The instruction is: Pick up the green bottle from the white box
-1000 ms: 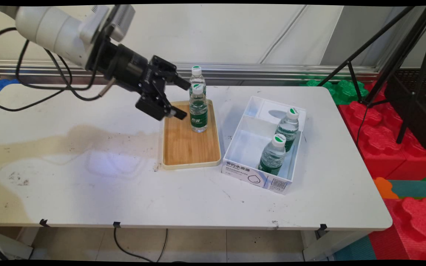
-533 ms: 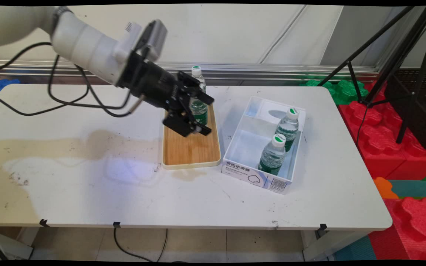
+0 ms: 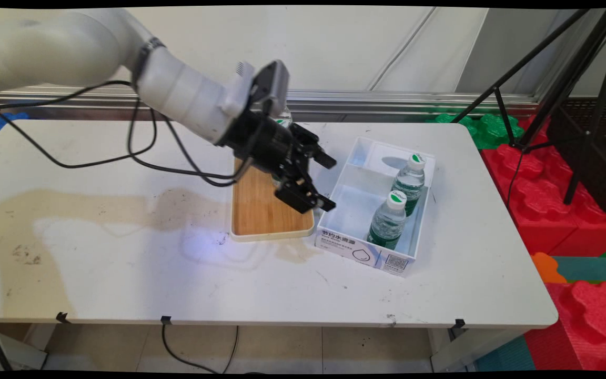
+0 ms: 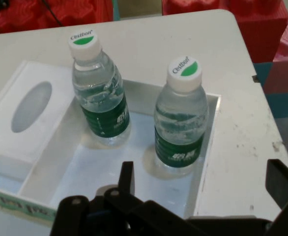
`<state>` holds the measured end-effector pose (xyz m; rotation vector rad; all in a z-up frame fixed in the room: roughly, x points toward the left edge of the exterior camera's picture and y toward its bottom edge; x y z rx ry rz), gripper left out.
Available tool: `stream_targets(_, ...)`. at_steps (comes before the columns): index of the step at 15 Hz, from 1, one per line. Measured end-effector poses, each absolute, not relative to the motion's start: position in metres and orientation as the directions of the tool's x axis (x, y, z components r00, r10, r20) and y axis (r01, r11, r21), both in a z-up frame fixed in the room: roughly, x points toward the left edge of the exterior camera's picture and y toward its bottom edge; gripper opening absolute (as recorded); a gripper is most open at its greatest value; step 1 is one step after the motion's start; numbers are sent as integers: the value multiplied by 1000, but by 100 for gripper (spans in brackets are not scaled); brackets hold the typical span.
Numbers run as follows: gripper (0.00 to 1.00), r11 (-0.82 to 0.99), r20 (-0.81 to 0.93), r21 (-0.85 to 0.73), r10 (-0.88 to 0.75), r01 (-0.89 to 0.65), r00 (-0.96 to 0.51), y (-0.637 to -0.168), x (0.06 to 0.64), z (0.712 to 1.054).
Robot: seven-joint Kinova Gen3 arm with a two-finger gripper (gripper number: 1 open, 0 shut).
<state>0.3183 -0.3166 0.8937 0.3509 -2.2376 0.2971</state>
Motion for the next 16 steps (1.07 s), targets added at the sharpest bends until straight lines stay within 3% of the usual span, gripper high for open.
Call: stream_targets(16, 100, 939, 751, -38, -198, -341, -630, -362, 227, 824)
